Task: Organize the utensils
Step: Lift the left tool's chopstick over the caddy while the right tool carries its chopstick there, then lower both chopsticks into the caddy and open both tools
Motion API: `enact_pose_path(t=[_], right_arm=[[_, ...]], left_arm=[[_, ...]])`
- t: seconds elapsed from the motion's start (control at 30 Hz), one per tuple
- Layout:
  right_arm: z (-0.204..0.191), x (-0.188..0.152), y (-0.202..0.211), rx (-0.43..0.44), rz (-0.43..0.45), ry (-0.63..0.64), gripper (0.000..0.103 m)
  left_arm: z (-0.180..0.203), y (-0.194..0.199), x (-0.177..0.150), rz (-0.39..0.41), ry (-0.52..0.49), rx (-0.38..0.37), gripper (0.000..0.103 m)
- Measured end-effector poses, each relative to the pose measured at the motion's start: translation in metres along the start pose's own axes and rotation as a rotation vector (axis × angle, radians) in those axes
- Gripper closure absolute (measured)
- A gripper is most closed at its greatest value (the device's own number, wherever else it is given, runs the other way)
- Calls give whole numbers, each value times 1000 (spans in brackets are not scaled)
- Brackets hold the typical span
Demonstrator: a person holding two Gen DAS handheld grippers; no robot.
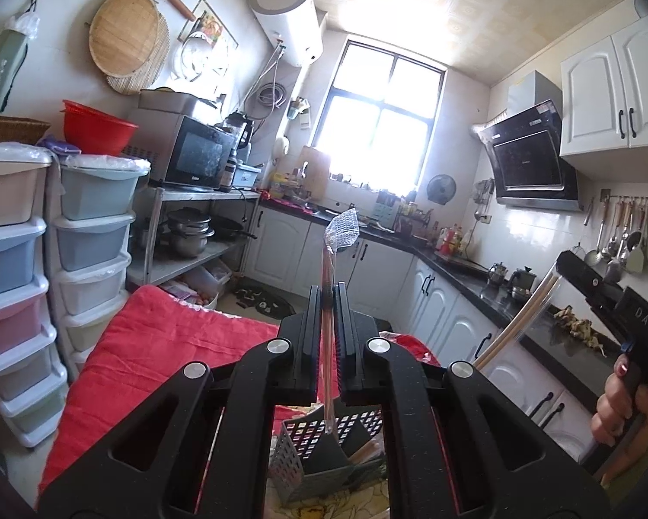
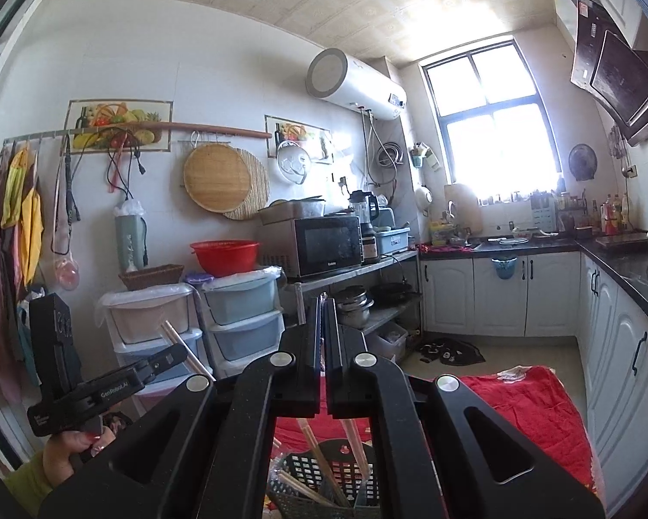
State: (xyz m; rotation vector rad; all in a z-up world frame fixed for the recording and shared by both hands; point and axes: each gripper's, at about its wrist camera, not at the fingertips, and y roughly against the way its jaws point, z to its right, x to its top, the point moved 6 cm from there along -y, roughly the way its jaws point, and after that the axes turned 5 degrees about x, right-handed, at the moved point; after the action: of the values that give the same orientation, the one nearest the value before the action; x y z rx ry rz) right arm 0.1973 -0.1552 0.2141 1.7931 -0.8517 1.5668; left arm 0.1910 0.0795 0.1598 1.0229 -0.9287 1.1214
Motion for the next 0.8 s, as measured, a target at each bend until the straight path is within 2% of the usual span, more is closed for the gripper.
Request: enact_pose_path(t=[0.43,0.8], right_arm=[[8,-22,-30,-22,-51,-11,101],[17,-63,-58,-47,-138,-13,101]], left_arm=[[-2,-26,-26,-46,-8,14,100],[1,-46,-58,-111,-14,8,100]])
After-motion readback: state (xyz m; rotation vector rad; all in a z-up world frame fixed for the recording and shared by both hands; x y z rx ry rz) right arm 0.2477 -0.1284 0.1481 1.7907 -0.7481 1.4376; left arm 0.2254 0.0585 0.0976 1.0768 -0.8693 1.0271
